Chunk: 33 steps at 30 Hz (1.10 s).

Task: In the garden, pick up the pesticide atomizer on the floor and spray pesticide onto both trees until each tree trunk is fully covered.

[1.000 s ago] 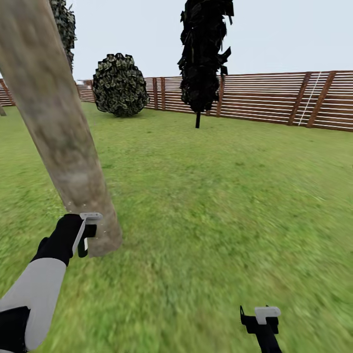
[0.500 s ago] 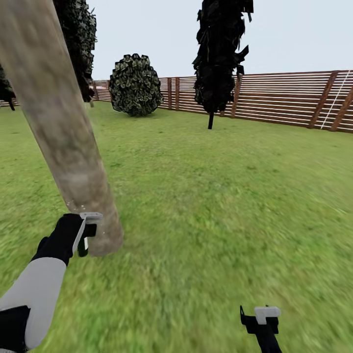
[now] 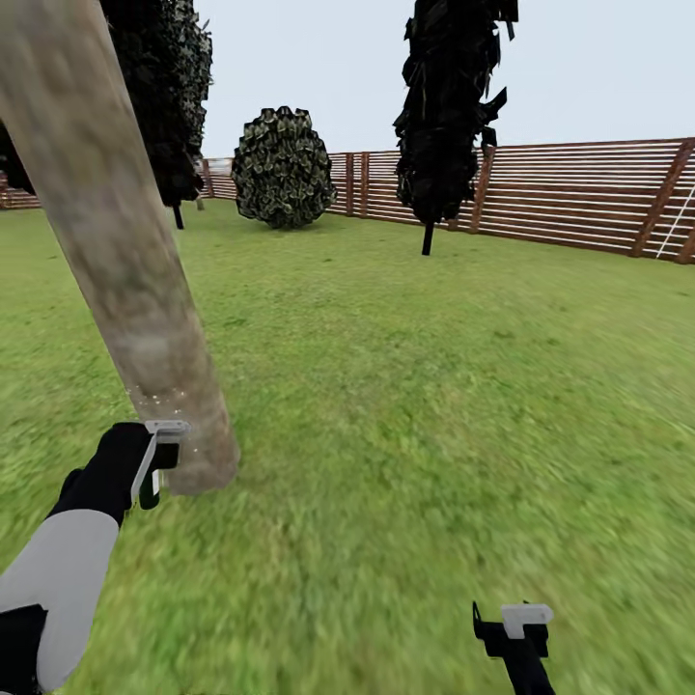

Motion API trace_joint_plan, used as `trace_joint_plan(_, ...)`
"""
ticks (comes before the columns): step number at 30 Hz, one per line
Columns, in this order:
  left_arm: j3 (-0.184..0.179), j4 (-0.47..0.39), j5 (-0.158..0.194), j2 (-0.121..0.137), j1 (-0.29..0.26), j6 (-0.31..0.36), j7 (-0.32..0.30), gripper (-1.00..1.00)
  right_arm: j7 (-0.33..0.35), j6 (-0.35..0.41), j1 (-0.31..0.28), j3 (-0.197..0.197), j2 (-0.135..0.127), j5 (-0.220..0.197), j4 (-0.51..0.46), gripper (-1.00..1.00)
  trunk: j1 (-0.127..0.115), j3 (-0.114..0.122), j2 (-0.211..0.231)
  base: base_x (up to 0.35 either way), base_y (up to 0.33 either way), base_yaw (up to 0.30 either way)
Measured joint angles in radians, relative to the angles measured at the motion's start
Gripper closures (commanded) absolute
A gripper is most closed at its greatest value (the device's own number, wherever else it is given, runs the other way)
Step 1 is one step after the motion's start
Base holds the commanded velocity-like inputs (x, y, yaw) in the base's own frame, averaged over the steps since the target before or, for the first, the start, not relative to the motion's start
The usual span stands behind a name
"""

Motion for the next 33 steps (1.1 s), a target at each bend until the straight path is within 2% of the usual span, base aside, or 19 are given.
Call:
trace_joint_plan(2,0.002,0.001,-0.005,0.029,0.002,0.0,0.0,1.0,0.0,0.0,0.0,0.0,0.0,0.0,0.0,-1.0,0.0,0.0,0.0,0.008,-0.014,0.277)
trace_joint_plan(4,0.001,0.001,0.002,0.038,0.006,-0.001,0.0,1.0,0.0,0.0,0.0,0.0,0.0,0.0,0.0,-1.0,0.0,0.0,0.0,0.003,-0.015,0.267)
trace_joint_plan(9,-0.005,0.003,0.008,0.028,0.015,-0.007,0.001,1.0,0.0,0.0,0.0,0.0,0.0,-0.001,0.0,-1.0,0.0,0.0,0.0,0.073,-0.227,0.041)
trace_joint_plan(19,-0.003,0.008,0.003,0.03,0.016,-0.011,0.002,1.0,0.0,0.0,0.0,0.0,0.0,0.0,0.0,-1.0,0.0,0.0,0.0,0.101,-0.265,0.0)
trace_joint_plan(20,0.0,0.013,0.001,0.035,0.017,-0.011,0.001,1.0,0.0,0.0,0.0,0.0,0.0,0.0,0.0,-1.0,0.0,0.0,0.0,0.131,-0.264,0.0)
trace_joint_plan(24,0.011,0.015,-0.004,0.087,0.065,-0.012,-0.001,1.0,0.0,0.0,0.0,0.0,0.0,0.0,0.0,-1.0,0.0,0.0,0.0,0.153,-0.258,0.0)
trace_joint_plan(26,0.013,0.016,0.0,0.102,0.09,-0.013,0.0,1.0,0.0,0.0,0.0,0.0,0.0,0.0,0.0,-1.0,0.0,0.0,0.0,0.183,-0.236,0.0)
trace_joint_plan(29,0.011,0.015,0.005,0.103,0.117,-0.016,0.003,1.0,0.0,0.0,0.0,0.0,0.0,0.0,0.0,-1.0,0.0,0.0,0.0,0.196,-0.228,0.0)
trace_joint_plan(33,0.015,0.003,0.004,0.106,0.122,-0.019,0.005,1.0,0.0,0.0,0.0,0.0,0.0,0.0,0.0,-1.0,0.0,0.0,0.0,0.138,-0.141,0.0)
